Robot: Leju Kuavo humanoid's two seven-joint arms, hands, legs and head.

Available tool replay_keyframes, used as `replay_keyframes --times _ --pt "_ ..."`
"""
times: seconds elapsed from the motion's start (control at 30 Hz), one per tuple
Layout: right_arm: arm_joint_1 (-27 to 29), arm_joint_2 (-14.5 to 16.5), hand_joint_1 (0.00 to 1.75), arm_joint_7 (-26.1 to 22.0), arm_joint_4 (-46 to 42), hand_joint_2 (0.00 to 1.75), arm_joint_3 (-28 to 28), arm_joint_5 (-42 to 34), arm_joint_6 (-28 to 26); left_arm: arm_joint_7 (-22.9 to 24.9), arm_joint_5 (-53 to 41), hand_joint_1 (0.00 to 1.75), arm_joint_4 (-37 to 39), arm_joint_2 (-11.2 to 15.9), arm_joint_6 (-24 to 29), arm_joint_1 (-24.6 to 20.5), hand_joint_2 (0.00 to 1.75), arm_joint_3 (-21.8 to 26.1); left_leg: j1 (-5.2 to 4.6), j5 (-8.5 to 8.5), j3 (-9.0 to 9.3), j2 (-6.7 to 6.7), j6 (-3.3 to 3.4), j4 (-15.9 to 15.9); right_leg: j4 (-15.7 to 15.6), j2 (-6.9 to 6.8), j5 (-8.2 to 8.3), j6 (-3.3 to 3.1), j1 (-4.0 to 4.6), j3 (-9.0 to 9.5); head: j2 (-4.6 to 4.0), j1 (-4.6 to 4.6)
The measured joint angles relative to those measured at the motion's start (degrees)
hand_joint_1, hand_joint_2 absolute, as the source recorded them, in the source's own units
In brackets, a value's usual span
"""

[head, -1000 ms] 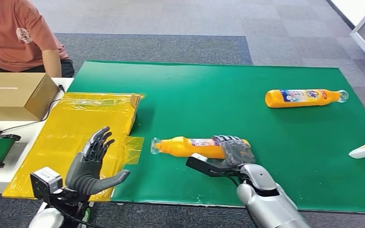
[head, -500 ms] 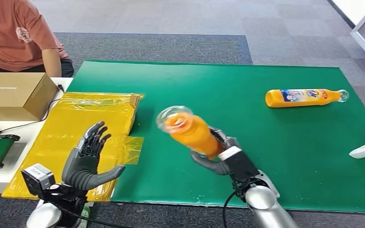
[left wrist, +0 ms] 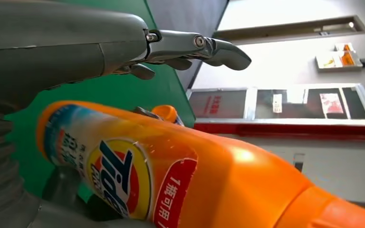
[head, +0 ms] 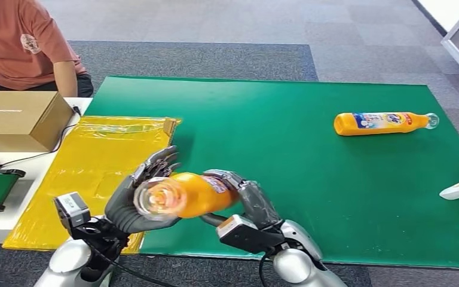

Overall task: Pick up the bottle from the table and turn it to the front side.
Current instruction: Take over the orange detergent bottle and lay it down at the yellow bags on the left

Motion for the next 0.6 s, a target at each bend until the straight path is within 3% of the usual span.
replay_keyframes --times 0.2,0.6 --pt "-1.3 0.0 1.75 0.2 2.0 1.75 3.4 1.1 -0.4 2.3 -2.6 0.0 1.5 1.5 -0.6 -4.3 1.75 -4.2 0.0 0.01 0.0 0.0 0.0 0.0 0.0 0.0 0.01 0.0 0.0 0.0 0.01 0.0" --pt "-4.2 -0.1 1.75 2.8 5.5 1.75 3.8 0.9 -0.3 6.5 -11.1 0.0 6.2 6.3 -0.1 -12.8 1.75 -10.7 0.0 0.02 0.0 0.0 -0.01 0.0 0.0 0.0 0.01 0.0 0.0 0.01 0.02 -0.01"
